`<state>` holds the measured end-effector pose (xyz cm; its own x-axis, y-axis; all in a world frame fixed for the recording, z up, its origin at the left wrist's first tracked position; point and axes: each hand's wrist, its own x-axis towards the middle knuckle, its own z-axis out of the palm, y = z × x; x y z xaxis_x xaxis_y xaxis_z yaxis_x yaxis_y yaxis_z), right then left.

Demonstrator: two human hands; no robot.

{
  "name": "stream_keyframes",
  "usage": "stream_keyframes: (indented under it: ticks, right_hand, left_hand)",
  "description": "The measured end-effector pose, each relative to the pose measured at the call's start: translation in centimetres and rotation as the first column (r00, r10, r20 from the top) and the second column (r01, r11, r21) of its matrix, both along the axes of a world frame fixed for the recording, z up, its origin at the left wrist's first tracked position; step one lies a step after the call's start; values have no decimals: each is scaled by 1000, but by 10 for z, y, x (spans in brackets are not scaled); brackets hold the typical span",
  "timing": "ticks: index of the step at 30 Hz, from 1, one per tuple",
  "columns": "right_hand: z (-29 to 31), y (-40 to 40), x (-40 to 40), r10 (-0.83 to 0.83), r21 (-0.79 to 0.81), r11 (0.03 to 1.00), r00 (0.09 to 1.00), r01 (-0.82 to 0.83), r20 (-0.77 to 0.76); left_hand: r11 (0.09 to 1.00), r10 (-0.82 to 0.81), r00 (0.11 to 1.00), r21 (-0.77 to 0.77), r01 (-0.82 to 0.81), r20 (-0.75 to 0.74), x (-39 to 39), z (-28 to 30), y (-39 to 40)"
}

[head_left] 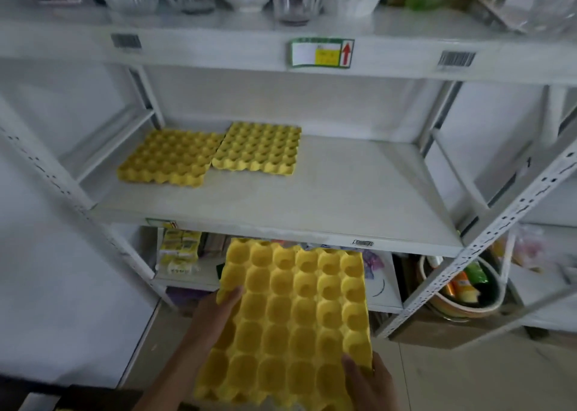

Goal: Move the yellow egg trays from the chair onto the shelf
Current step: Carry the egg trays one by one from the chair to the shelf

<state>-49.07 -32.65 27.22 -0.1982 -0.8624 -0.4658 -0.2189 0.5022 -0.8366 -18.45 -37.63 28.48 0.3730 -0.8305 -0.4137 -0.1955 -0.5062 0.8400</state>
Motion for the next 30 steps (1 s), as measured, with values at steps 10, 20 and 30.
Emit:
stream_keyframes:
  ticks: [10, 20, 30]
  right_hand:
    - [14, -91, 68, 185, -109, 974, 973, -201, -136]
    - [15, -219, 183, 90, -135, 980, 935, -144, -343]
    - [4, -269, 233, 93, -20, 992, 823, -126, -560]
  left_hand:
    - [999, -30, 979, 39, 22, 200, 77, 34, -85]
    - [992, -122, 927, 58, 109, 355, 183, 9, -223]
    - [938, -276, 764, -12, 347, 583, 225, -2, -256]
